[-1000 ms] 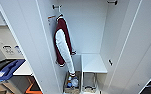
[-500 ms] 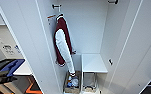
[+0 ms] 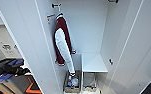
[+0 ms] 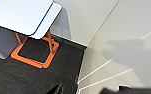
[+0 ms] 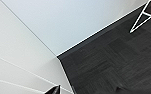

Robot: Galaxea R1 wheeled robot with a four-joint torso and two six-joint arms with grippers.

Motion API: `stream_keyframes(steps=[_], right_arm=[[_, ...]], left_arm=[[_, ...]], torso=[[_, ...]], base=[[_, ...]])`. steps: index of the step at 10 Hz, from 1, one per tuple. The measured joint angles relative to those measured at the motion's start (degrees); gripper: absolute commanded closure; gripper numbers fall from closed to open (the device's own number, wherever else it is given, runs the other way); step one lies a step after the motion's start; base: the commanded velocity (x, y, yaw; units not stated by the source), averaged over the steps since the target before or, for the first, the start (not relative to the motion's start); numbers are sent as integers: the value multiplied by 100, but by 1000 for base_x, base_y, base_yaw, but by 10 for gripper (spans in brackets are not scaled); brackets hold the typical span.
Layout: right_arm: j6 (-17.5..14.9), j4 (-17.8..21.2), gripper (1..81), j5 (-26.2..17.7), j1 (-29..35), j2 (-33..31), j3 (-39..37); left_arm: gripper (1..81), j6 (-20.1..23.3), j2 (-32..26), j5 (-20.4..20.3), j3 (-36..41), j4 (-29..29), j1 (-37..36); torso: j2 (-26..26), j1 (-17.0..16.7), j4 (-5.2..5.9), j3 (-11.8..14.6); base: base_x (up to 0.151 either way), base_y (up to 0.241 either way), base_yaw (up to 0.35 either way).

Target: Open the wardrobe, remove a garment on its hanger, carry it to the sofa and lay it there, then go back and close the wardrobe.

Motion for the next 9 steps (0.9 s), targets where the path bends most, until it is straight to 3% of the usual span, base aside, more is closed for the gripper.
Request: stream_keyframes(steps=[4,6,9], right_arm=[[2,1045,10,-39,61,2,1020],[52,1320,10,13,-66,5,1571],[27,1423,10,138,-245,-77,2196]], left_arm=[[10,-15,791,202,-282,-719,0],[10,-17,1040,271,-100,-824,146],[10,-39,1364,108,77,-752,367]], torso=[[6,9,0,-6],[9,11,0,-9],[9,13,0,-9]], base=[[0,0,0],[0,0,0],[0,0,0]])
